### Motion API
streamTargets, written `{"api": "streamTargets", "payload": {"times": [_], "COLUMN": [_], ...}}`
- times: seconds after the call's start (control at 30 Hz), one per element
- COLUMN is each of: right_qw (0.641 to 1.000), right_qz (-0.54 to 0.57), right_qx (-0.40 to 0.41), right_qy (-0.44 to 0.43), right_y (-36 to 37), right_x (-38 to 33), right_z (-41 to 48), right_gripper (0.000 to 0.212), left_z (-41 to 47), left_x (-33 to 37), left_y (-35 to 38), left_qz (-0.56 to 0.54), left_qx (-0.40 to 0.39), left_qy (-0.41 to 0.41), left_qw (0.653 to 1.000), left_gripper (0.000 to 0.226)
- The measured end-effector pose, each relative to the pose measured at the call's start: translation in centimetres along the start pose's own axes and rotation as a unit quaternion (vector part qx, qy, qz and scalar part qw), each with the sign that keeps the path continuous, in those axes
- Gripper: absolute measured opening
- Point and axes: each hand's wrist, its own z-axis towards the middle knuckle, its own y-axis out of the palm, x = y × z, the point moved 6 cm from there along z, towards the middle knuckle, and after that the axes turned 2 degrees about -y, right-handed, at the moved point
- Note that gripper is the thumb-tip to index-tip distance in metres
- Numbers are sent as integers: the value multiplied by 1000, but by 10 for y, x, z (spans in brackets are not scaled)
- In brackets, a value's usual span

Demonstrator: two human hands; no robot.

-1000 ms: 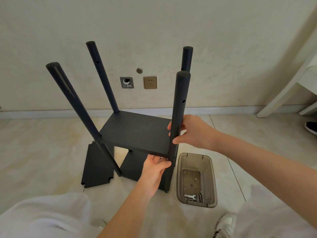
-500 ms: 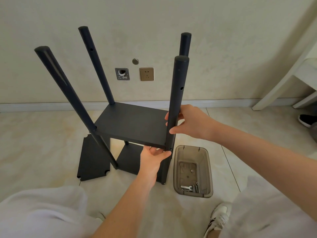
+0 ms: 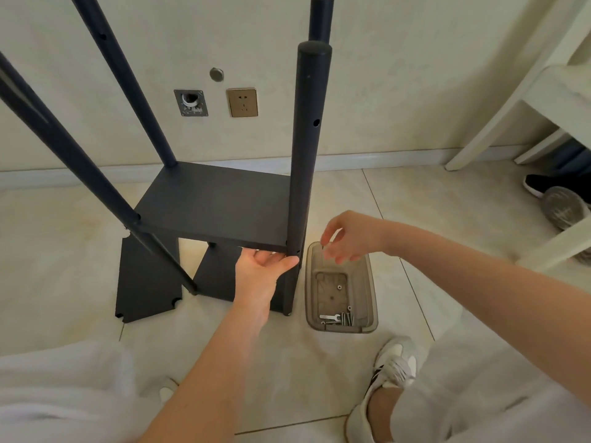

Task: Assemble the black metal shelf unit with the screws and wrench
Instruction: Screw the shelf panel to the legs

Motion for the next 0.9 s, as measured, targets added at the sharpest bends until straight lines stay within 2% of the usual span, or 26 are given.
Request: {"api": "streamTargets", "payload": {"times": [0.1, 0.37, 0.6, 0.7, 0.9], "right_qw": [997, 989, 989, 990, 989], "right_qz": [1, -51, -53, -57, -63], "right_qx": [-27, -36, -32, -54, -88], "right_qy": [66, 133, 137, 120, 102], "right_y": [37, 159, 179, 181, 189], "right_x": [44, 126, 140, 139, 137], "right_z": [29, 72, 76, 75, 70], "right_gripper": [20, 24, 29, 38, 39], "left_z": [-1, -2, -2, -2, -4], "left_x": [0, -1, -2, -2, -1], "left_y": [0, 0, -1, -1, -1], "left_qz": [-2, -7, 4, 4, 0], "left_qx": [-2, -10, -10, -15, -8], "left_qy": [-1, -1, 2, 3, -6], "left_qw": [1000, 1000, 1000, 1000, 1000], "left_gripper": [46, 45, 45, 46, 47]}}
